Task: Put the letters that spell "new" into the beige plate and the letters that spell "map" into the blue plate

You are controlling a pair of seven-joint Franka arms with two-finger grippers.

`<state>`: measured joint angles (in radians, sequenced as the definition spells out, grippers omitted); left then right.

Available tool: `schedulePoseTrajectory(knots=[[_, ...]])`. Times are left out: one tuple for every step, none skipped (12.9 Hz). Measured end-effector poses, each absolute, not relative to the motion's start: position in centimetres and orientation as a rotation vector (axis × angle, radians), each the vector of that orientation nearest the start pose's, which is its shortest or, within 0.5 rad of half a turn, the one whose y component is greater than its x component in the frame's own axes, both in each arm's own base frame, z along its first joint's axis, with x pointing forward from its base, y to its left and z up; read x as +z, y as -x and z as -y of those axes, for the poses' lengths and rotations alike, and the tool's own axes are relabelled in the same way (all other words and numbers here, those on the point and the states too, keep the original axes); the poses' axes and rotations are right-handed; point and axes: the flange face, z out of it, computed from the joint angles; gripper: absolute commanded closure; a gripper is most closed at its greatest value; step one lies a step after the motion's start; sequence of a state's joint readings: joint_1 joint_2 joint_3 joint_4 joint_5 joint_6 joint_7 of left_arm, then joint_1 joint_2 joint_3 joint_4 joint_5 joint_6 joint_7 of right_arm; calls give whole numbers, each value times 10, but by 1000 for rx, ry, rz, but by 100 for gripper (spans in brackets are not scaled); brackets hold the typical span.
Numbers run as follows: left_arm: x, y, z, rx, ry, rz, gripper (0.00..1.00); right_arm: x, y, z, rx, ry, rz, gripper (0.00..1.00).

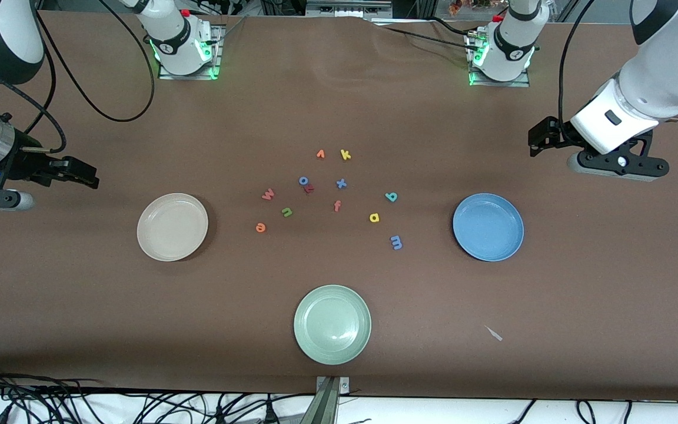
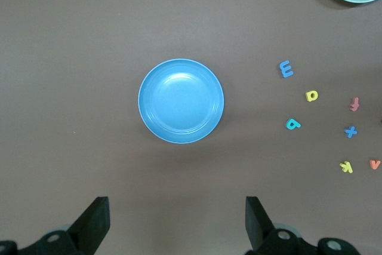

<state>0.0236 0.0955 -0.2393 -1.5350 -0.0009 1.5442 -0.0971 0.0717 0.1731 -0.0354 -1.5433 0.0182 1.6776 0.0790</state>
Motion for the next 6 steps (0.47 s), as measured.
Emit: schedulePoseTrajectory(knots=[[588,-566,118,131,3144,-186,0,546,-611,-26,62,3131,-70,0],[589,-567,118,126,3145,-186,0,546,-611,-26,61,3131,-70,0],[591,-566,119,122,3145,-190,0,546,-611,-26,61,3131,-70,0],[592,-566,122,119,3145,-199,0,546,-611,-26,61,3131,-70,0],[592,-565,125,118,3145,-208,0,546,-611,-26,61,3131,-70,0],[592,-565,126,117,3145,-211,0,546,-611,-26,61,3131,-70,0]])
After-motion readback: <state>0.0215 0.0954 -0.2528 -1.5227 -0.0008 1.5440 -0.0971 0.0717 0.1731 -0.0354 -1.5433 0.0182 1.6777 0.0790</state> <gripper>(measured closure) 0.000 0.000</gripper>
